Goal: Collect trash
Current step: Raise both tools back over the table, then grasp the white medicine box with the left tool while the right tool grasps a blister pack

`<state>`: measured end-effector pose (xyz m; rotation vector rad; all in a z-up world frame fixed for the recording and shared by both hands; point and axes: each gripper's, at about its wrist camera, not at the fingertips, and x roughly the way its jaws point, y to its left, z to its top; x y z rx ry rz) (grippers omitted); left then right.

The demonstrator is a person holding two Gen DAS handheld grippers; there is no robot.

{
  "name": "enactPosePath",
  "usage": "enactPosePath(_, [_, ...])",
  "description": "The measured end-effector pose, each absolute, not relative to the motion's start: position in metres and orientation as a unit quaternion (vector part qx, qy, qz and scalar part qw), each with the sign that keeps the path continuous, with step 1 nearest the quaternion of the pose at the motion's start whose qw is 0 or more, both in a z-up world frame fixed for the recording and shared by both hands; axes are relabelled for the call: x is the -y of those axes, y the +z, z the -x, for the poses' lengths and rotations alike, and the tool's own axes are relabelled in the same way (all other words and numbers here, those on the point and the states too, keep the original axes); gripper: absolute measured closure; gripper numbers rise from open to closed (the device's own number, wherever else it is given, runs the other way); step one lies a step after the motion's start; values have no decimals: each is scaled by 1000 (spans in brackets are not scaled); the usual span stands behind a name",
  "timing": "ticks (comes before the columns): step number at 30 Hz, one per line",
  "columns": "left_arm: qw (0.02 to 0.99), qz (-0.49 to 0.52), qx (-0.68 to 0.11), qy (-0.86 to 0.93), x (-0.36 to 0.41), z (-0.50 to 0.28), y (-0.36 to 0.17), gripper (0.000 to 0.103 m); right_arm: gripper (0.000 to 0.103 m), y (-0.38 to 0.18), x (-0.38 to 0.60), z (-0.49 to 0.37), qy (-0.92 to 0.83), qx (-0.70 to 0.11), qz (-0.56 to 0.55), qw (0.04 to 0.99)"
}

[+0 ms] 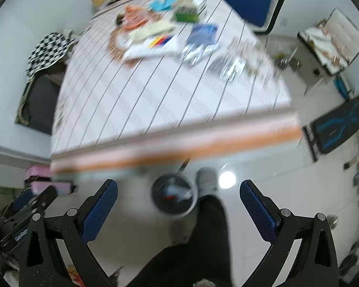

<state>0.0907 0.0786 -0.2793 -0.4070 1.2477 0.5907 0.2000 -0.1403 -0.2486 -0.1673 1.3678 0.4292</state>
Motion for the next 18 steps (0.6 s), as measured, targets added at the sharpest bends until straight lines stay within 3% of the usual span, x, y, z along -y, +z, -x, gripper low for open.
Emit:
enactPosePath(3, [735, 201, -582, 284, -84, -149, -293, 6, 0, -261, 130, -260, 195, -620, 118, 751])
enactPosePath(9, [687, 214, -631, 290, -81, -241, -341, 6, 0, -347, 105, -382, 191, -631, 257, 707])
enactPosePath(14, [653, 234, -656, 299, -84, -279, -373, 6, 1, -394, 85, -413, 237, -647, 308, 656])
enactPosePath(15, [649, 242, -656, 299, -86, -285, -376, 6, 5, -401, 80, -415, 246, -646, 319, 648])
enactPosePath(16, [646, 251, -656, 299, -88, -290, -377, 6, 23, -403, 78, -417, 253, -646, 320, 645])
enactPosePath(18, [642, 281, -649, 297, -96, -304, -377, 7, 33, -405, 81, -425, 255, -661, 292, 642])
